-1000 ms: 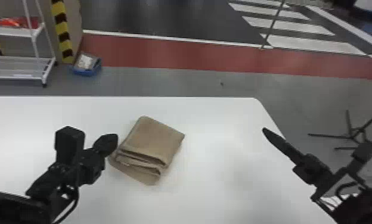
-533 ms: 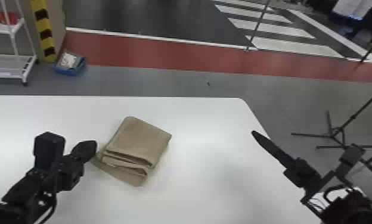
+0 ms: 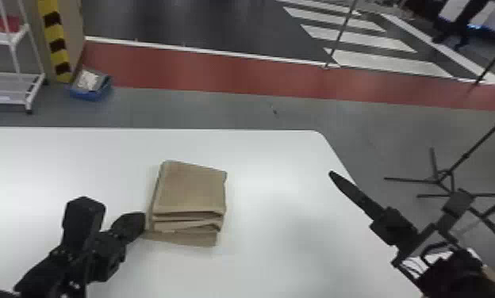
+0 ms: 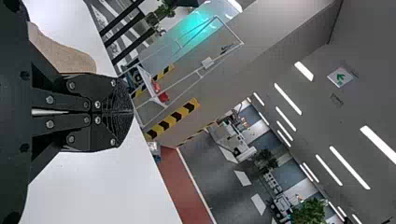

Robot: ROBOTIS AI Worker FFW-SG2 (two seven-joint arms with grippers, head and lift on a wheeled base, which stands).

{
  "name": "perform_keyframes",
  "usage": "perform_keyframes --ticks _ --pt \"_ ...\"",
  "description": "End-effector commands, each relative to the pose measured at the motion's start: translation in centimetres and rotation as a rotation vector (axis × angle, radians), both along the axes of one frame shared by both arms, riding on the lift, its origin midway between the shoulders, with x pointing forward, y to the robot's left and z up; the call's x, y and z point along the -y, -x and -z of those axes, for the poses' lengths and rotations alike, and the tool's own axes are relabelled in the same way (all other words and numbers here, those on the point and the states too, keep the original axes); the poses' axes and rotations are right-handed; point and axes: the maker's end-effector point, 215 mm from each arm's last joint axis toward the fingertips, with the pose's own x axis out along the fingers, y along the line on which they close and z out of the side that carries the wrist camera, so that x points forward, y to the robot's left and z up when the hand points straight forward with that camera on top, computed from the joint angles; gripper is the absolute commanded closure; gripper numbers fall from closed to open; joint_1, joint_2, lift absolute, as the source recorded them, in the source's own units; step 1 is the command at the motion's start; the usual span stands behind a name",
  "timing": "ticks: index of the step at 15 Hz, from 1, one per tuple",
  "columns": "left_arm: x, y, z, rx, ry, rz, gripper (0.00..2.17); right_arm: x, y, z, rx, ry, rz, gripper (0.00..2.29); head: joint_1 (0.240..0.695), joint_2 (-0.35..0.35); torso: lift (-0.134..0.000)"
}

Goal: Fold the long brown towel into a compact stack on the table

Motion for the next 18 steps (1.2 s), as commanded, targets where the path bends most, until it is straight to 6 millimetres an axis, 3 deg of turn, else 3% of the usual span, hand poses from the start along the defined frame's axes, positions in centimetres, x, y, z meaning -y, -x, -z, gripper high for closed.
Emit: perform_keyframes --ticks 1,3,4,5,6,7,8,9,12,13,15,18 --pt "2.5 2.6 -0.7 -0.003 0.024 0.039 2.15 0.1 -0.4 0.1 0.0 -0.002 0.002 1.95 0.695 -0.34 -0.111" --pt "2.6 2.3 -1.2 0.022 0.008 0.023 2.15 -0.4 -0.6 0.2 -0.001 -0.01 -0.007 1.95 0.695 -0.35 -0.111" --pt "1.4 0.9 -2.9 0.075 0.015 -0.016 2.14 -0.8 -0.7 0.2 -0.001 -0.011 -0.015 1.95 0.695 -0.35 -0.111" --pt "0.1 -0.3 -4.5 0.125 0.018 -0.069 2.13 -1.3 -0.8 0.0 0.006 -0.005 -0.023 1.85 0.695 -0.35 -0.111" --pt "-1.5 -1.4 -6.1 0.18 0.024 -0.119 2.01 -2.0 -1.0 -0.3 0.013 0.013 -0.033 1.56 0.695 -0.35 -0.111" --pt "-3.4 -2.4 -8.5 0.235 0.046 -0.18 1.61 -2.8 -1.0 -0.5 0.009 0.044 -0.043 0.88 0.695 -0.346 -0.111" --pt "-4.8 -2.9 -10.5 0.269 0.067 -0.223 0.84 -3.8 -1.2 -0.5 0.004 0.083 -0.052 0.23 0.695 -0.324 -0.111" --pt "-5.9 -3.3 -12.9 0.315 0.081 -0.257 0.09 -5.5 -1.5 -0.2 -0.008 0.129 -0.063 0.0 0.695 -0.304 -0.111" --pt "-8.4 -3.9 -20.3 0.513 0.116 -0.354 0.01 -9.8 -2.6 1.6 -0.02 0.309 -0.012 0.06 0.695 -0.211 -0.111" --pt "-8.8 -3.8 -21.7 0.562 0.125 -0.374 0.02 -10.9 -2.9 0.9 0.043 0.404 0.04 0.06 0.695 -0.189 -0.111" --pt "-9.4 -3.8 -22.0 0.6 0.137 -0.388 0.02 -12.7 -3.0 -0.8 0.148 0.519 0.117 0.05 0.695 -0.156 -0.111" --pt "-10.9 -3.5 -19.3 0.568 0.131 -0.414 0.02 -13.6 -3.0 0.0 0.123 0.497 0.143 0.04 0.695 -0.104 -0.111"
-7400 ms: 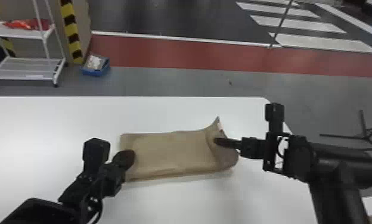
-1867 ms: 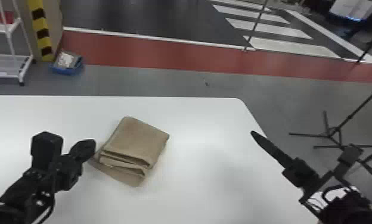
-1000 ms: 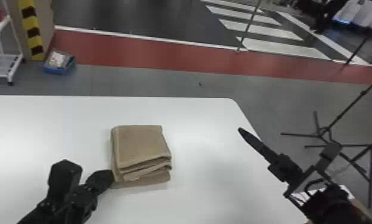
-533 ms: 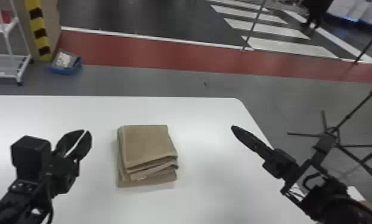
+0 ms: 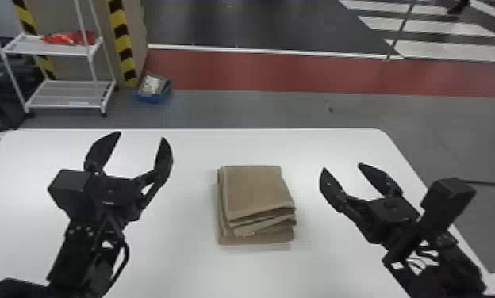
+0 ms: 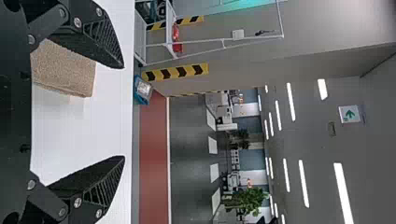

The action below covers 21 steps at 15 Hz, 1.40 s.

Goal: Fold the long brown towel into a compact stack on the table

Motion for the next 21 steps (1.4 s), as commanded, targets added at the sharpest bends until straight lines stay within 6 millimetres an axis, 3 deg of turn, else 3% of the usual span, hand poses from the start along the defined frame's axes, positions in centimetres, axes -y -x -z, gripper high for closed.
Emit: perform_keyframes --ticks 1,4,11,21 --pt "-1.1 0.8 2.1 -0.037 0.003 -0.009 0.02 -0.9 0.1 0.4 0.001 -0.021 -0.001 0.04 0.695 -0.092 -0.111" --pt "-2.2 0.9 2.3 -0.043 -0.004 -0.026 0.02 -0.9 0.1 -0.1 0.02 -0.021 0.005 0.05 0.695 -0.068 -0.111" --pt "-6.9 1.4 3.6 -0.077 0.018 -0.1 0.02 2.0 0.7 -0.3 0.012 -0.019 0.056 0.05 0.695 -0.039 -0.111" --pt "-6.7 1.7 3.7 -0.077 0.018 -0.087 0.02 1.4 1.1 -0.7 0.025 -0.021 0.046 0.07 0.695 -0.03 -0.111"
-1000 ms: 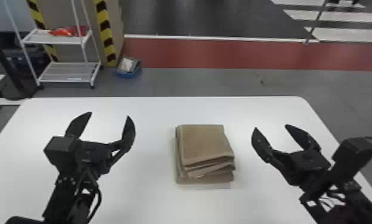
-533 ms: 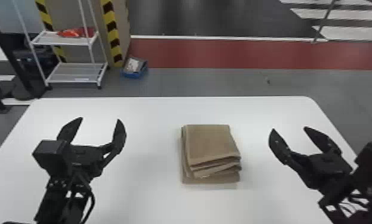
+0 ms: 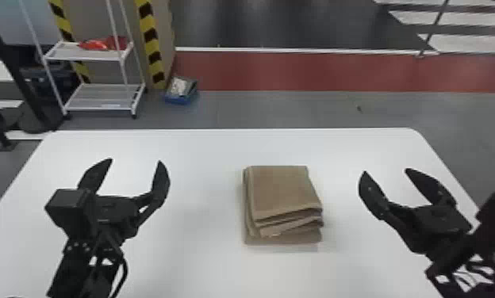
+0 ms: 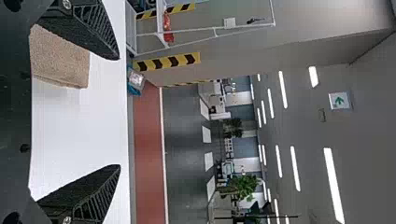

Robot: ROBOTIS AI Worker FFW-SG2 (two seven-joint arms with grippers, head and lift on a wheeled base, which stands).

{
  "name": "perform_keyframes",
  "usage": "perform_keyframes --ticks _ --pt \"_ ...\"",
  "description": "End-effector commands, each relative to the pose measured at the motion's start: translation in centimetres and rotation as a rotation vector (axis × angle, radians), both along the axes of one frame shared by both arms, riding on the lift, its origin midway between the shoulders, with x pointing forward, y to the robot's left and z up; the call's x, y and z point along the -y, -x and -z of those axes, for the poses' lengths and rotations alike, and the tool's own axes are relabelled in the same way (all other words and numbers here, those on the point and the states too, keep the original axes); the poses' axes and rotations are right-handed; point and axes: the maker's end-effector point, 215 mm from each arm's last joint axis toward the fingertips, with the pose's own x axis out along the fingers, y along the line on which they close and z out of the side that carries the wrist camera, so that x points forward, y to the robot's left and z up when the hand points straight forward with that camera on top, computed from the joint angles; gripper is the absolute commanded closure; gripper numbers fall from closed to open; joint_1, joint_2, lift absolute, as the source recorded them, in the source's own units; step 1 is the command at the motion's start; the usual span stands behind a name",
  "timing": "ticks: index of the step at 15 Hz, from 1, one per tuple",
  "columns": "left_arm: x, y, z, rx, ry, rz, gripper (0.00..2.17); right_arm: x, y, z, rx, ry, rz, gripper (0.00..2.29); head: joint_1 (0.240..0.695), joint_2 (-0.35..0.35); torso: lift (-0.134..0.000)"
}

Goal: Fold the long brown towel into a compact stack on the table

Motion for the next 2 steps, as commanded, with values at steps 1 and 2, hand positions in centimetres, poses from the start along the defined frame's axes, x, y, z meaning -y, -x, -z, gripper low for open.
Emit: perform_keyframes --ticks 1,2 --pt "0.11 -0.04 -0.11 0.003 0.0 0.002 0.02 -0.09 0.03 -0.01 0.001 -0.001 -0.001 0.07 0.695 -0.03 -0.111" --pt "0.23 -0.08 -0.18 0.004 0.0 0.005 0.02 -0.09 0.03 -0.01 0.001 -0.001 -0.001 0.07 0.695 -0.031 -0.111"
